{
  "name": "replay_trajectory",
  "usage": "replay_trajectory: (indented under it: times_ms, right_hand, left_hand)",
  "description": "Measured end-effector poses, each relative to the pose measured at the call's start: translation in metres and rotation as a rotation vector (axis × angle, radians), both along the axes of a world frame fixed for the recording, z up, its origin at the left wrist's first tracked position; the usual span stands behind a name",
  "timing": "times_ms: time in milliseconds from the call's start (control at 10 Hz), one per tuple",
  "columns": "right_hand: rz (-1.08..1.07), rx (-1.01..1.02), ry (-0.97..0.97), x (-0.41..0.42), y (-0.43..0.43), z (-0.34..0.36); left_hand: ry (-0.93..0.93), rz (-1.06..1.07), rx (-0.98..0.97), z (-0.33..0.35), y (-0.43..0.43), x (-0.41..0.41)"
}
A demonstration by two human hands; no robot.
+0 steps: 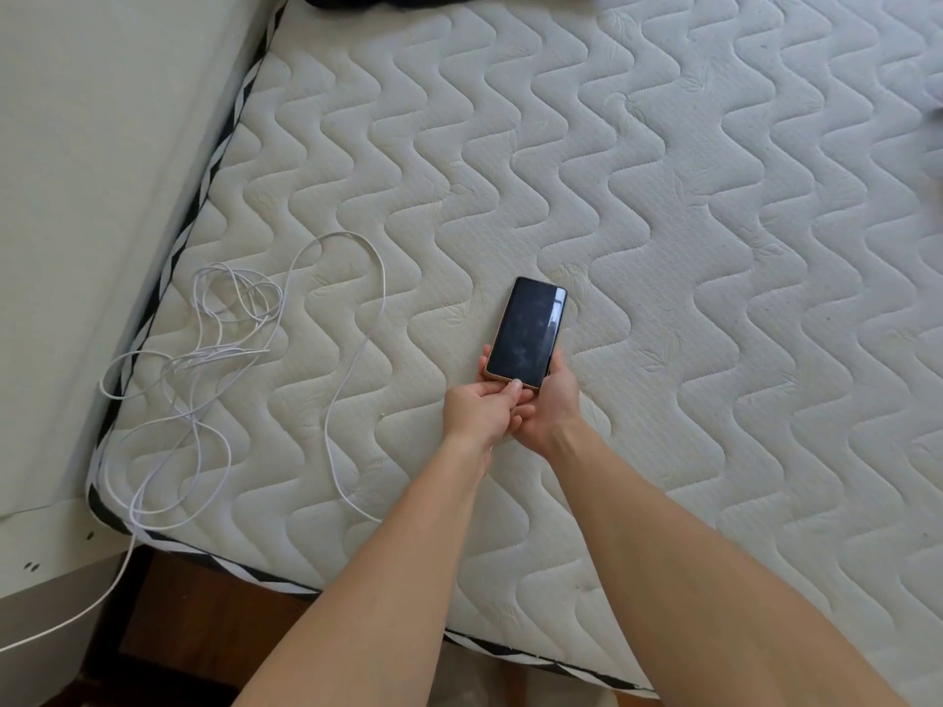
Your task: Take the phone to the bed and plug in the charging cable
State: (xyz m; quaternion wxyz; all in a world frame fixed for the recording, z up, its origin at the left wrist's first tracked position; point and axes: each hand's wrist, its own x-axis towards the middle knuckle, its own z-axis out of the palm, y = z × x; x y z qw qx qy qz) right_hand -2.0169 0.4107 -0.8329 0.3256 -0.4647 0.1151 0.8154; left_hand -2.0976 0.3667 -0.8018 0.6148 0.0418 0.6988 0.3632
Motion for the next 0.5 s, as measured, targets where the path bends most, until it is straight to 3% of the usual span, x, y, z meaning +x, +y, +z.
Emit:
replay_trajectory:
  times_ms: [300, 400, 500]
  right_hand:
    - [0.168, 0.067, -0.162, 0.002, 0.002, -0.002]
    - [0.355, 0.104, -0.393, 0.005, -0.001, 0.000]
    - [0.590, 0.390, -0.820, 0.008, -0.006, 0.010]
  left_hand:
    - [-0.060, 0.014, -0.013, 0.002, -0.004, 0.000]
    - [-0.060, -0.020, -0.060, -0.004, -0.018, 0.001]
    - [0.148, -0.158, -0.150, 0.001, -0.020, 0.001]
